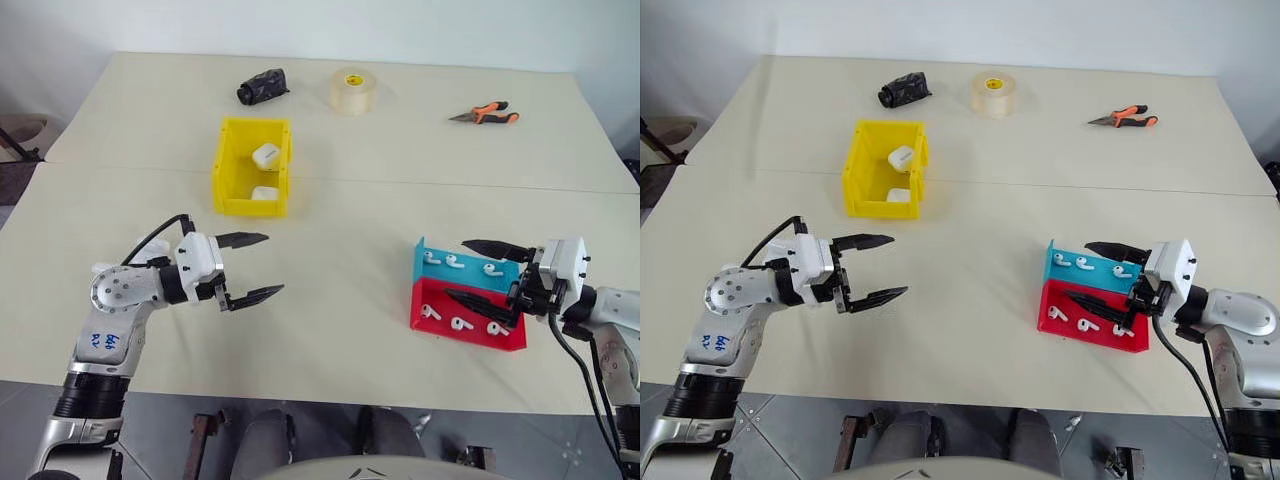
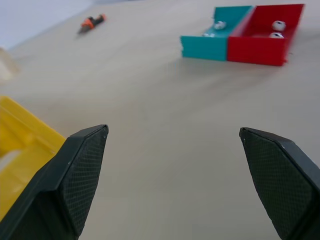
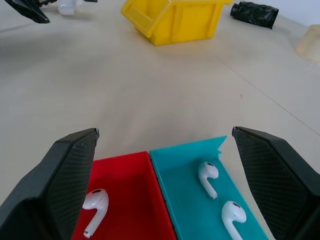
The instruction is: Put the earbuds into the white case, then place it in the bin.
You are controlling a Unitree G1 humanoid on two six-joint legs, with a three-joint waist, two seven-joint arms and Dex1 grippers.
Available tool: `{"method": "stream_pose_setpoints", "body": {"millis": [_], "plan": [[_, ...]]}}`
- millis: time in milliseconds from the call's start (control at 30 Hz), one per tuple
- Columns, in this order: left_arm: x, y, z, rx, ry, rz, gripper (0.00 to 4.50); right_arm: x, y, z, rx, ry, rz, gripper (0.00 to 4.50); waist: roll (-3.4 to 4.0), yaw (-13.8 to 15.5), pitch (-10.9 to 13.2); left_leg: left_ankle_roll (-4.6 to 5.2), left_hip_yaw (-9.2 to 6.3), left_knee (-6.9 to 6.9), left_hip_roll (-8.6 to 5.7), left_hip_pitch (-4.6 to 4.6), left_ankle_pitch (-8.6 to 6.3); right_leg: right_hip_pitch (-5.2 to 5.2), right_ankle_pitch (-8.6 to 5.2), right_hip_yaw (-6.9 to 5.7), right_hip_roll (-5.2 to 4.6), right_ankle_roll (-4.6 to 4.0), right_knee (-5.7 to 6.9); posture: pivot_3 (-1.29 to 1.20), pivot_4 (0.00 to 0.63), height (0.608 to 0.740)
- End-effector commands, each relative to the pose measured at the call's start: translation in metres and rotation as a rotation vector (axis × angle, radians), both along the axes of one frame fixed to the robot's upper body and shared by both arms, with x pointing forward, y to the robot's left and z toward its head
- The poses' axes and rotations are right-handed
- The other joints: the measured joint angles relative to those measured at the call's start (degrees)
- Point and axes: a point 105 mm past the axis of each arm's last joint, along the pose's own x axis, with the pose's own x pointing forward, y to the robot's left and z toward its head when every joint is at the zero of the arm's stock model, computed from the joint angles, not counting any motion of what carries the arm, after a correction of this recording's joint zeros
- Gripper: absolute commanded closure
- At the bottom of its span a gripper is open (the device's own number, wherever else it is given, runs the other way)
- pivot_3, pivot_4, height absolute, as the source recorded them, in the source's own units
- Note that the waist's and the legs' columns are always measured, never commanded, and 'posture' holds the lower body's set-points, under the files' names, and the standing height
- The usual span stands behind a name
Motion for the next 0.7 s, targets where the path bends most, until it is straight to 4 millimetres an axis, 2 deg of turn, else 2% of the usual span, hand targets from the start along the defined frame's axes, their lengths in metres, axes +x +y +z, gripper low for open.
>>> {"method": "stream_pose_setpoints", "body": {"millis": [33, 233, 333, 433, 600, 700], "plan": [[0.003, 0.003, 0.01, -0.024, -0.052, 0.039, 0.02, -0.008, 0.003, 0.004, 0.006, -0.061, 0.039, 0.0, 0.0, -0.11, 0.0, 0.0, 0.0, 0.01, 0.0, 0.0, 0.0, 0.0, 0.0, 0.0, 0.0, 0.0, 0.0, 0.0, 0.15, 0.74], [-0.006, 0.014, 0.005, -0.128, 0.021, 0.166, 0.02, -0.007, 0.013, 0.002, 0.031, -0.057, 0.09, 0.0, 0.0, -0.59, 0.0, 0.0, -0.01, -0.01, 0.03, 0.03, 0.0, 0.0, 0.0, 0.01, 0.0, 0.0, 0.03, 0.0, 0.15, 0.74], [-0.011, 0.035, 0.009, -0.25, 0.017, 0.368, 0.02, -0.004, 0.027, 0.002, 0.055, -0.073, 0.133, 0.0, -0.01, -0.91, 0.0, 0.0, -0.06, 0.0, 0.06, 0.03, 0.0, 0.0, 0.0, 0.0, 0.0, 0.0, 0.03, 0.0, 0.15, 0.74], [-0.018, 0.063, 0.005, -0.332, -0.002, 0.657, 0.02, -0.001, 0.048, 0.008, 0.119, -0.11, 0.202, 0.0, -0.02, -1.36, 0.01, 0.0, -0.11, 0.01, 0.07, 0.02, 0.0, 0.02, 0.0, 0.0, -0.01, 0.0, 0.03, 0.0, 0.15, 0.74], [-0.05, 0.092, -0.013, -0.404, 0.026, 0.934, 0.02, -0.002, 0.071, 0.013, 0.209, -0.152, 0.313, 0.0, -0.03, -1.33, 0.01, 0.0, -0.15, 0.03, 0.06, 0.02, 0.0, 0.04, 0.0, 0.0, -0.04, 0.0, 0.03, 0.0, 0.15, 0.74], [-0.067, 0.106, -0.02, -0.421, 0.045, 1.049, 0.02, -0.004, 0.076, 0.014, 0.247, -0.188, 0.364, 0.0, -0.1, -1.08, 0.01, 0.0, -0.23, 0.03, 0.02, 0.01, 0.0, 0.1, 0.0, -0.05, -0.08, 0.0, 0.02, 0.0, 0.15, 0.74]]}}
